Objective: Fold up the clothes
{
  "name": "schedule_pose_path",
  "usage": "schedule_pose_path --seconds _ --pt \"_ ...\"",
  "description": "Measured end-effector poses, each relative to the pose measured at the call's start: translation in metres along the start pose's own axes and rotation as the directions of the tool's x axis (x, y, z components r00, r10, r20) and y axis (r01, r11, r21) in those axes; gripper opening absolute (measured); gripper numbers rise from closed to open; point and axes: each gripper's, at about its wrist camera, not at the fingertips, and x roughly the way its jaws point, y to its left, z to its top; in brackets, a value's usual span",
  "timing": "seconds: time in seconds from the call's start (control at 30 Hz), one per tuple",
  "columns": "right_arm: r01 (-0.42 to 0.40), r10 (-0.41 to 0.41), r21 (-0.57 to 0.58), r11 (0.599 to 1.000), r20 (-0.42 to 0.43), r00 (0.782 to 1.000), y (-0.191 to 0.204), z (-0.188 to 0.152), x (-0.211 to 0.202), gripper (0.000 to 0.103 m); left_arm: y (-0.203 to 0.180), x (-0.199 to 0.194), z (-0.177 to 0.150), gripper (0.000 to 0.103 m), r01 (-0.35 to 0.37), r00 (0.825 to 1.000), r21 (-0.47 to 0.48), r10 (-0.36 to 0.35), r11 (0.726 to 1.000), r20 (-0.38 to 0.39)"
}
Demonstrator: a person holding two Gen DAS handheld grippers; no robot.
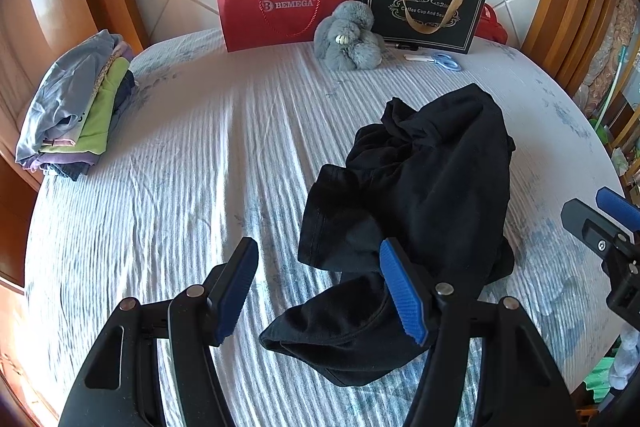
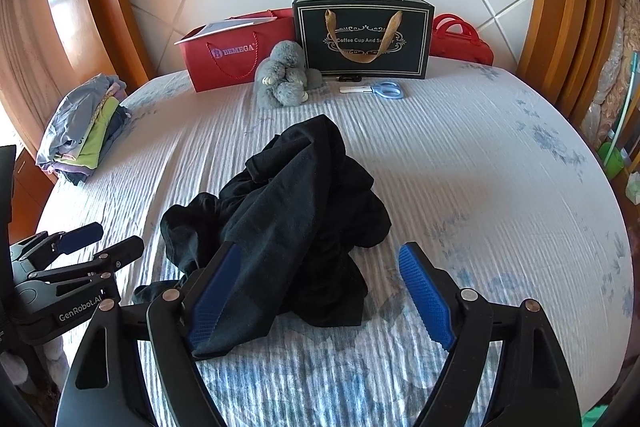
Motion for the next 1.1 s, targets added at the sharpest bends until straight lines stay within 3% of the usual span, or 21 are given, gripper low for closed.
schedule_pose_path --seconds 0.27,0.43,0.5,0.57,0.63,0.8,0.87,0.9,0.93,1.1 --pt "-0.008 0.008 -0.005 1.0 -0.055 0.998 -0.011 -0.006 0.026 0.081 -0.002 0.038 0.003 0.068 -0.002 0.999 -0.002 0.002 1.0 -0.052" --pt "-0.017 0.015 -0.012 1.0 -0.108 0.994 -0.017 -0.006 0.049 0.07 -0.009 0.064 0.002 0.068 0.015 0.996 0.026 -0.012 1.0 -0.092" --pt "-0.029 0.028 -0.012 1.0 -0.115 0.993 -0.018 -0.001 0.055 0.07 -0.013 0.074 0.001 0.056 0.027 0.993 0.047 -0.022 0.999 -0.113" --pt "-0.035 0.033 -0.019 0.999 -0.1 0.994 -0.017 0.009 0.059 0.07 -0.016 0.085 0.0 0.028 0.039 0.989 0.052 -0.031 0.998 -0.146" --pt "-0.042 0.039 -0.033 0.999 -0.077 0.996 -0.015 0.021 0.062 0.07 -0.017 0.094 -0.001 0.007 0.05 0.984 0.047 -0.041 0.998 -0.175" --pt "-0.052 0.045 -0.078 0.996 -0.083 0.996 -0.002 0.045 0.091 0.071 -0.009 0.099 0.0 0.003 0.034 0.987 0.024 -0.03 0.999 -0.156" --pt "-0.075 0.062 -0.082 0.994 -0.148 0.987 0.002 0.045 0.113 0.054 -0.005 0.095 0.004 0.002 0.026 0.991 0.025 -0.022 0.999 -0.134" --pt "-0.089 0.075 -0.075 0.993 -0.177 0.981 0.003 0.044 0.122 0.024 -0.003 0.093 0.005 0.002 0.025 0.992 0.023 -0.022 0.999 -0.123" --pt "-0.104 0.089 -0.064 0.993 -0.204 0.975 0.003 0.043 0.129 0.014 0.0 0.09 0.008 0.002 0.025 0.993 0.019 -0.023 0.999 -0.113" --pt "-0.141 0.138 -0.017 0.99 -0.121 0.983 -0.015 0.048 0.1 0.006 0.006 0.066 0.014 0.002 0.043 0.998 0.014 -0.042 0.999 -0.054"
